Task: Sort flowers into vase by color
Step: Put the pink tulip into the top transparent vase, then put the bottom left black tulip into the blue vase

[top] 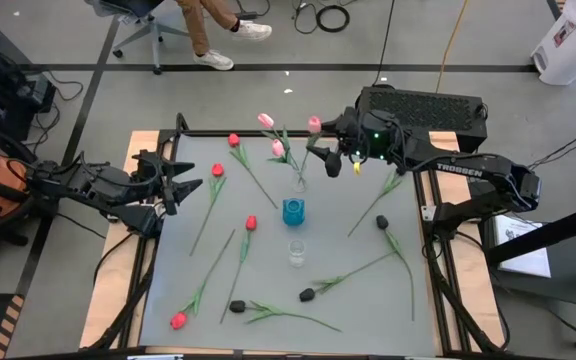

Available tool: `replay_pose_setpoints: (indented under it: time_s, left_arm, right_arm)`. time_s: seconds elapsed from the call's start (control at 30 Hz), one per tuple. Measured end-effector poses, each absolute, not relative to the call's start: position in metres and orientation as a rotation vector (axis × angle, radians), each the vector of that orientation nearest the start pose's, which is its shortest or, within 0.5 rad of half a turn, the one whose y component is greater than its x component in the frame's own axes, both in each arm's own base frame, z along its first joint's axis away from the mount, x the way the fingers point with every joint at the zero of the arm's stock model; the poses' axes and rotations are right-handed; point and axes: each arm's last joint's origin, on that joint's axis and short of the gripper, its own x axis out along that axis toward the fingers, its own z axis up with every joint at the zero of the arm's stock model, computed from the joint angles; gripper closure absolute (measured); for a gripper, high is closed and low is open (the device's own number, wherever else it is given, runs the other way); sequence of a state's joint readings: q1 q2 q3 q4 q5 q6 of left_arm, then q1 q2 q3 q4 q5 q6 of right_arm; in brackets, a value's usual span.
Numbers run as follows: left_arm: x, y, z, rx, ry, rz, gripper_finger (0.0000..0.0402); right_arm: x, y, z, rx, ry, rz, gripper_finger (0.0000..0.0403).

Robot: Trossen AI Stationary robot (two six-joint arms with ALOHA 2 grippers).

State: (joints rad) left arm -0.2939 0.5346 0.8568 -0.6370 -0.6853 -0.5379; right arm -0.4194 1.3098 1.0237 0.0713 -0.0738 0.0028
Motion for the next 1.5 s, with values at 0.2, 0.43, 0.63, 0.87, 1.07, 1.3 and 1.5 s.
replay_pose_setpoints:
  time_s: [0.2,0.43,0.63,0.87,1.07,1.3,1.5]
  left_arm:
    - [0.093,-0.009,0.345,-0.379,0.167,0.451,0.0082]
    - [0.093,-0.009,0.345,-0.378,0.168,0.451,0.0082]
    - [0.093,-0.009,0.345,-0.378,0.167,0.451,0.0082]
    - [0.093,-0.009,0.345,-0.378,0.168,0.451,0.0082]
    - [0.093,-0.009,0.345,-0.378,0.167,0.451,0.0082]
    - [0.093,-0.009,0.345,-0.379,0.167,0.451,0.0082]
    - [0.093,-0.009,0.345,-0.379,0.167,0.451,0.0082]
  right_arm:
    - [0.272,-0.119,0.322,0.031,0.265,-0.338,0.0064]
    - [0.271,-0.119,0.318,0.032,0.301,-0.336,0.0064]
    - [0.269,-0.118,0.32,0.029,0.302,-0.335,0.0064]
    - [0.254,-0.111,0.334,0.016,0.283,-0.339,0.0064]
    - [0.234,-0.102,0.343,0.021,0.316,-0.337,0.0064]
    - [0.212,-0.092,0.349,0.034,0.37,-0.334,0.0064]
    - [0.192,-0.083,0.352,0.068,0.414,-0.332,0.0064]
